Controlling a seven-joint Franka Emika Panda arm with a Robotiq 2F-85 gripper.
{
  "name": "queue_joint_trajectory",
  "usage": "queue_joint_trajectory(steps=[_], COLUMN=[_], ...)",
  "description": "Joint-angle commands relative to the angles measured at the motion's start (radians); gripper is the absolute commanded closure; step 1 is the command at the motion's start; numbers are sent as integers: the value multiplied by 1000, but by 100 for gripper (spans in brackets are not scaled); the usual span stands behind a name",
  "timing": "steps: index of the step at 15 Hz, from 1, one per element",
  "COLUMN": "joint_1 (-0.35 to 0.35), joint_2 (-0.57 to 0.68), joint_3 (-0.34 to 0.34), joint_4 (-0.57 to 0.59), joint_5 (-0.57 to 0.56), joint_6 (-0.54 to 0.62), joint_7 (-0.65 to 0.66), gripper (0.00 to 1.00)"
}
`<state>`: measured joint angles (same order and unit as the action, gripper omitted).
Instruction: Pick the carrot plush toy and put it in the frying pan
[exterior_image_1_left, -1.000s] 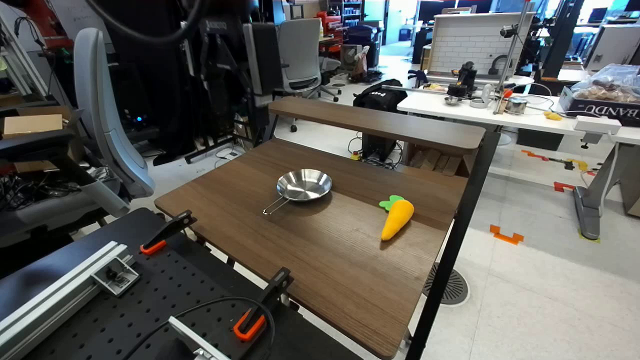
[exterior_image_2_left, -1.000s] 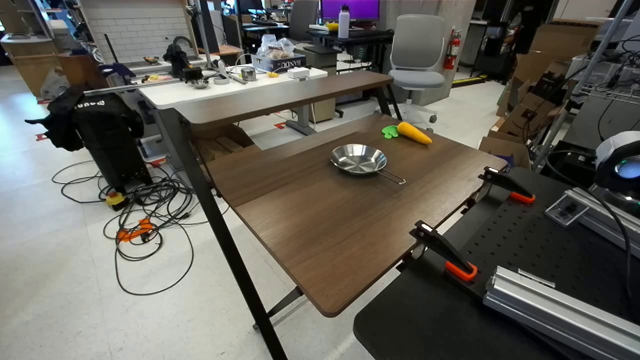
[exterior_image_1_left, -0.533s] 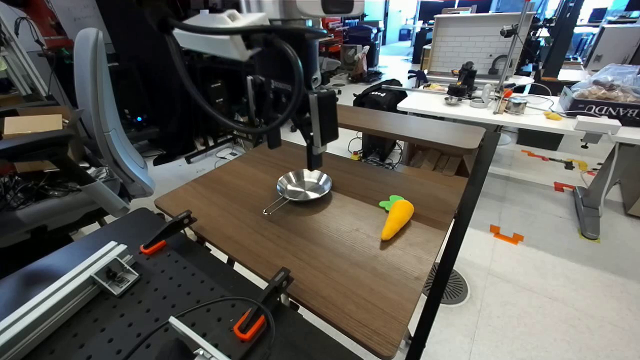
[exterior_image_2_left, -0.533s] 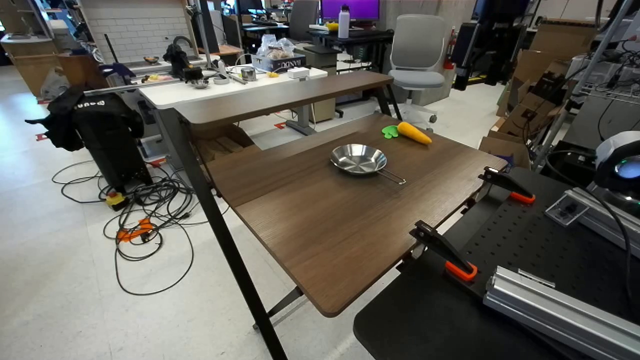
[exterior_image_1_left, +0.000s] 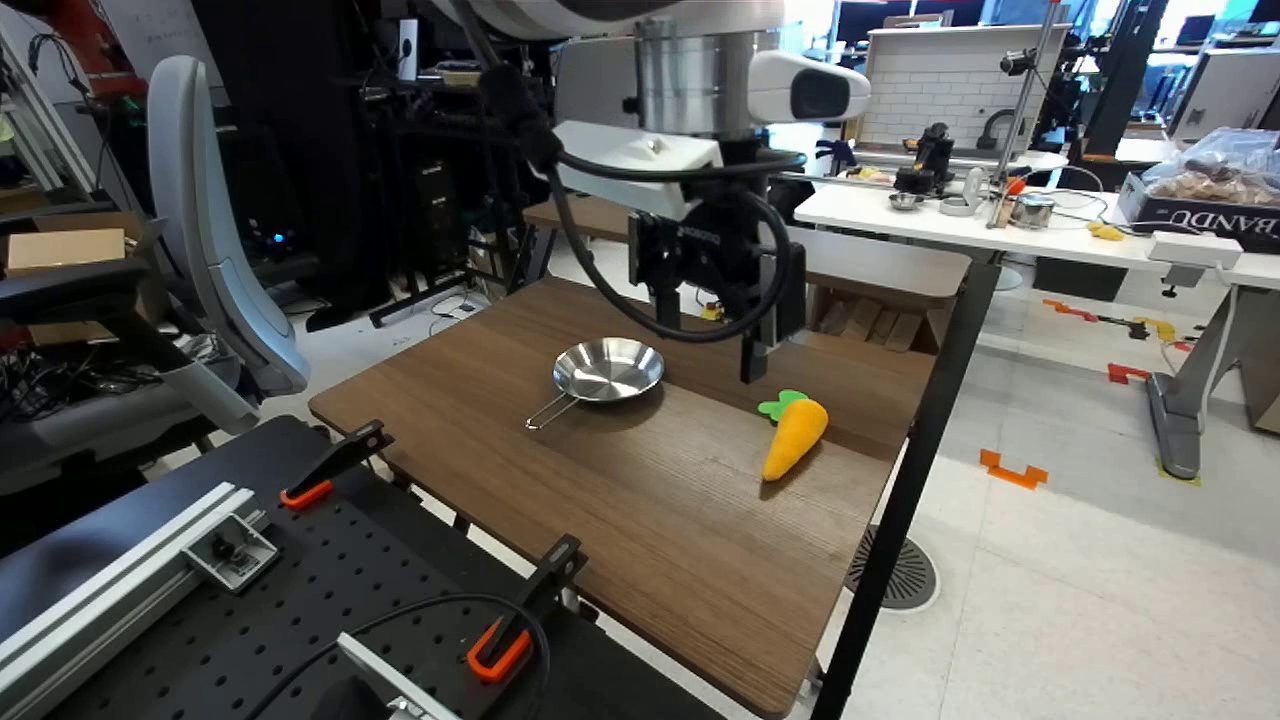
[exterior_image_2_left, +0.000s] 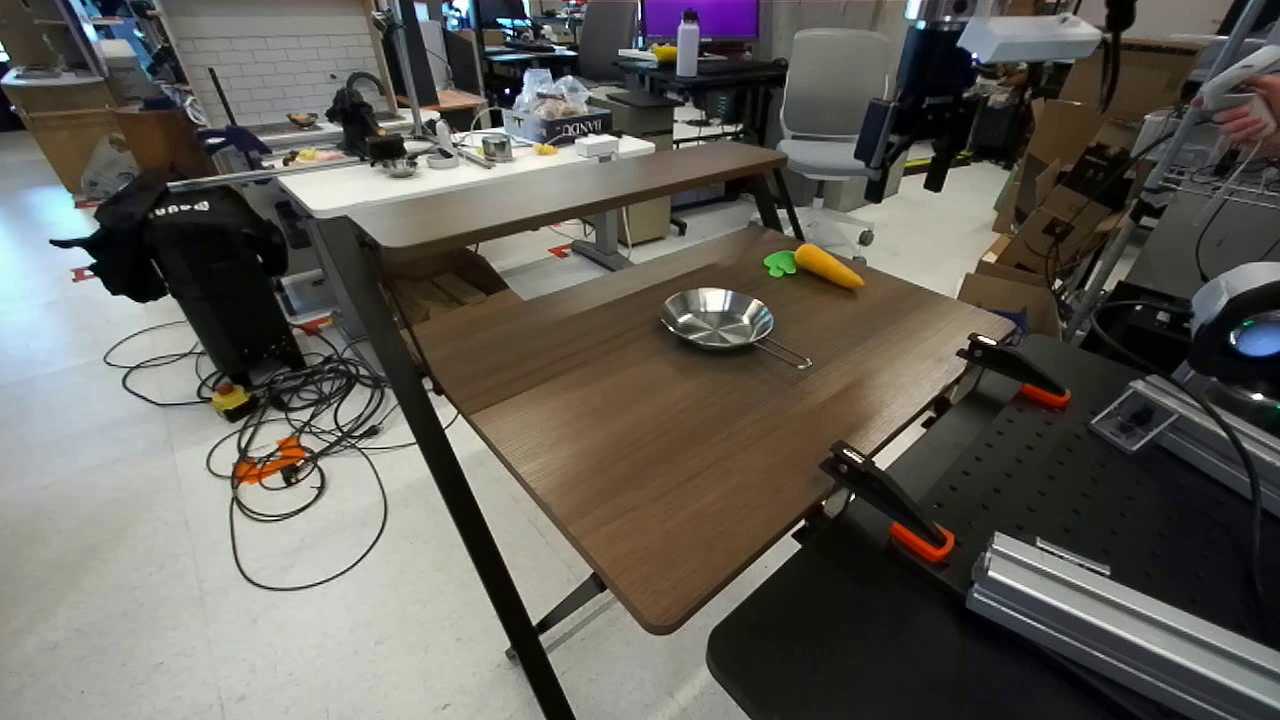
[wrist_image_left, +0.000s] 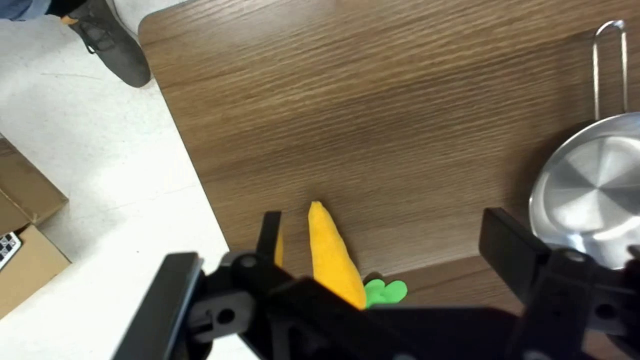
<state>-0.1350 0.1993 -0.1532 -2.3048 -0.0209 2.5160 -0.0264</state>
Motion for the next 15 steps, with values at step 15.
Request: queue_joint_trajectory(steps=[15], joint_1=[-61], joint_2=[441], joint_3=[19], joint_4=[452], joint_5=[-19], joint_6=[34], joint_7=[-127], gripper=[0])
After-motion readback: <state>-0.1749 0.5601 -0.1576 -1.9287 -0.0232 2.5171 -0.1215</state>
